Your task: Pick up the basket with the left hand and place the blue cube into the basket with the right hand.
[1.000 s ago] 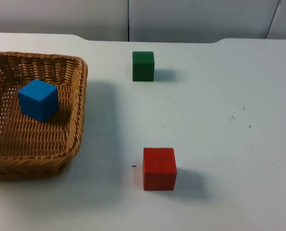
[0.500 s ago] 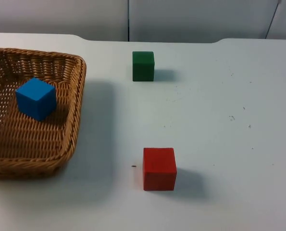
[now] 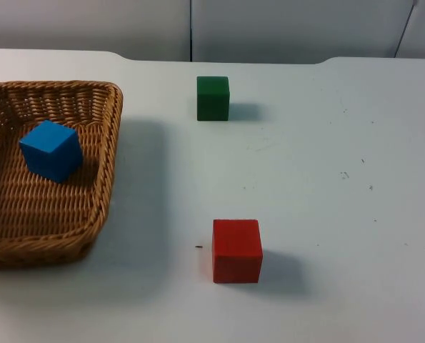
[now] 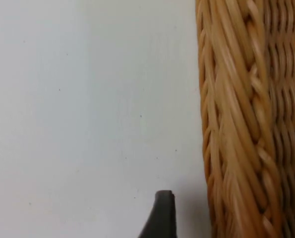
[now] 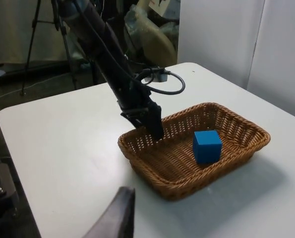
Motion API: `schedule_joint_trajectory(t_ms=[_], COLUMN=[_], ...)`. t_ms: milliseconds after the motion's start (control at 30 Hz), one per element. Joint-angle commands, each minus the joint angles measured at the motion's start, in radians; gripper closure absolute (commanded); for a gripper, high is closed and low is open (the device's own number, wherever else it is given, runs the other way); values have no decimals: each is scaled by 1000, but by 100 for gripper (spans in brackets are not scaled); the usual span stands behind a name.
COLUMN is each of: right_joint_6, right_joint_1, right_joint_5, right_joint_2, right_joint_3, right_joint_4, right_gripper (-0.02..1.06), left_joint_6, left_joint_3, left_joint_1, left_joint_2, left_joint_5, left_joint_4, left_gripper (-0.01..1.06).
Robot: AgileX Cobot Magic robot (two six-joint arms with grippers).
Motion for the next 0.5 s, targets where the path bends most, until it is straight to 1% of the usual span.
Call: schedule_joint_trajectory(t_ms=[0,167,467], right_joint_6=[2,2,2], right_joint_1=[3,3,3], right_joint_5=[-5,-5,-5], right_joint_2=[-2,-2,-2], right_joint_3=[4,4,4], right_joint_4=[4,4,8], right_gripper=[0,0,0], left_joint_6=[16,10,10], left_joint_3=[-6,-24,-24], left_joint_1=[-7,-7,-7], left_joint_2=[-4,-17,-148], left_joint_5=[-12,-1,-41], left_joint_4=[8,28,26], left_gripper=[31,31,31])
